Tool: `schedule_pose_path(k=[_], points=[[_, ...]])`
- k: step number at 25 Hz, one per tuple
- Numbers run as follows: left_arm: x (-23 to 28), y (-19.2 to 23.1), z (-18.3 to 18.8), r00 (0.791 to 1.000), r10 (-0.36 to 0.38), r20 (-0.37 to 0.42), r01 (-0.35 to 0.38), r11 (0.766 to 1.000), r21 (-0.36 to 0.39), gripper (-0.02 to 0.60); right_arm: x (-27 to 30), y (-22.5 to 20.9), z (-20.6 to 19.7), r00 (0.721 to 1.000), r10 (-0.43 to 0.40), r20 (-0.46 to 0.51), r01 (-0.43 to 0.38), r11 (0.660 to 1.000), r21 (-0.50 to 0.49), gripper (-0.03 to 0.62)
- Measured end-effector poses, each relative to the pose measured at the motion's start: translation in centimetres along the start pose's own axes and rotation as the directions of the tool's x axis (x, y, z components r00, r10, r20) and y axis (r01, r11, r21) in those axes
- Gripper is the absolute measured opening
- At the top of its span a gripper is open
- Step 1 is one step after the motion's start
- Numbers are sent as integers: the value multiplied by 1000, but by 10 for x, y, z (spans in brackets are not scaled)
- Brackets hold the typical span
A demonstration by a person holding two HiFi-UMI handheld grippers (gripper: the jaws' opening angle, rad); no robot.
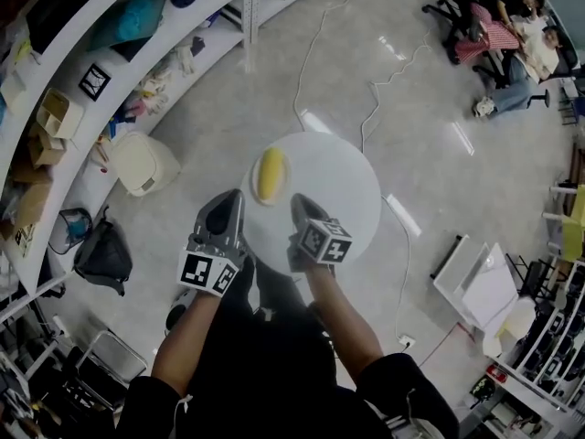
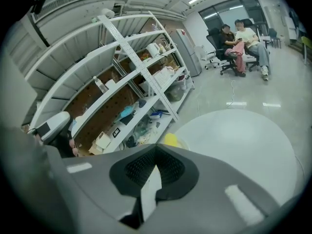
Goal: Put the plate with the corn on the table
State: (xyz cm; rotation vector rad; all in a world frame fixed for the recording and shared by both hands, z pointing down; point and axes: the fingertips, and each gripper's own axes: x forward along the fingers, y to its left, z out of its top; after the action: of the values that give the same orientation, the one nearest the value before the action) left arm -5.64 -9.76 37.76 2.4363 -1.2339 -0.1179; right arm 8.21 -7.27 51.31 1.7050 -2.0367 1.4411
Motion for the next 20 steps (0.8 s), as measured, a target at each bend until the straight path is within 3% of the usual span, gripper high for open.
schedule_pose_path(k=[20], points=[[-25,-40,56,994,-89,57,86,995,57,5,-69,73,48,984,58,170,-43,995,-93,9]])
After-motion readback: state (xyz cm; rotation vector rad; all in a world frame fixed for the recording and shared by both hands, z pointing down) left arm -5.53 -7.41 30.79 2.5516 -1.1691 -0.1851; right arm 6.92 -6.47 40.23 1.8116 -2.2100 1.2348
